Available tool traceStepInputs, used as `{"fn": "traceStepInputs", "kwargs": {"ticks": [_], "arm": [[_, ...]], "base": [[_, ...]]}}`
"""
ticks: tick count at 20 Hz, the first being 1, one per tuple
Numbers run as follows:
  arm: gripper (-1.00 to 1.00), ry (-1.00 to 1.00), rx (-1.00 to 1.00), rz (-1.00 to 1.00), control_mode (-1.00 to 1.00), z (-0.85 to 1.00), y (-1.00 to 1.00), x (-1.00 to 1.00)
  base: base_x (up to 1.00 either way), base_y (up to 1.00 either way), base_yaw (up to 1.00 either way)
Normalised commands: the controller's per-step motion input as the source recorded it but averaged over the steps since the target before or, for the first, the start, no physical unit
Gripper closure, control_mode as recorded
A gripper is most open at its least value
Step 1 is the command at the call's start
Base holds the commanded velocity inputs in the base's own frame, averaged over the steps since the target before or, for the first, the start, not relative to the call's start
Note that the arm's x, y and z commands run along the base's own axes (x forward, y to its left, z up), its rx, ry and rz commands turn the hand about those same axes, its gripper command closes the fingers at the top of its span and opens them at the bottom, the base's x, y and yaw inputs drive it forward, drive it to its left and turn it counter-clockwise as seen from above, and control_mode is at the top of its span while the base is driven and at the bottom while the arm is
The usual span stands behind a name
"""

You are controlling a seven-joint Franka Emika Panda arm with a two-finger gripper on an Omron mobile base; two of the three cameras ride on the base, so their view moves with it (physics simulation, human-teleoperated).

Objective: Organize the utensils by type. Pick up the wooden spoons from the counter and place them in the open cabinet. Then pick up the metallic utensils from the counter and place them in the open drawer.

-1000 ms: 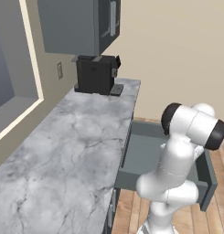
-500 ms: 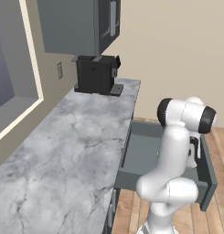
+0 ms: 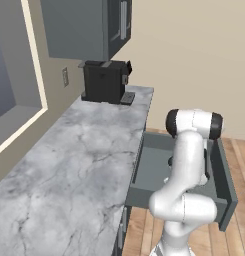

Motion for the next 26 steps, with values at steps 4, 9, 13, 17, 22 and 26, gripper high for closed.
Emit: {"fn": "traceStepInputs", "kwargs": {"ticks": [4, 9, 13, 17, 22, 26], "arm": [[1.00, 0.30, 0.00, 0.02, -1.00, -0.06, -0.15, 0.99], [1.00, 0.27, 0.05, 0.00, -1.00, 0.01, -0.37, 1.00], [1.00, 0.23, 0.13, 0.00, -1.00, 0.01, -0.44, 1.00], [1.00, 0.11, 0.14, -0.01, -1.00, -0.02, -0.25, 0.91], [1.00, 0.02, 0.20, -0.06, -1.00, 0.14, -0.32, 0.76], [-1.00, 0.00, 0.18, -0.10, -1.00, 0.20, -0.08, 0.54]], "base": [[0.00, 0.00, 0.00], [0.00, 0.00, 0.00], [0.00, 0.00, 0.00], [0.00, 0.00, 0.00], [0.00, 0.00, 0.00], [0.00, 0.00, 0.00]]}}
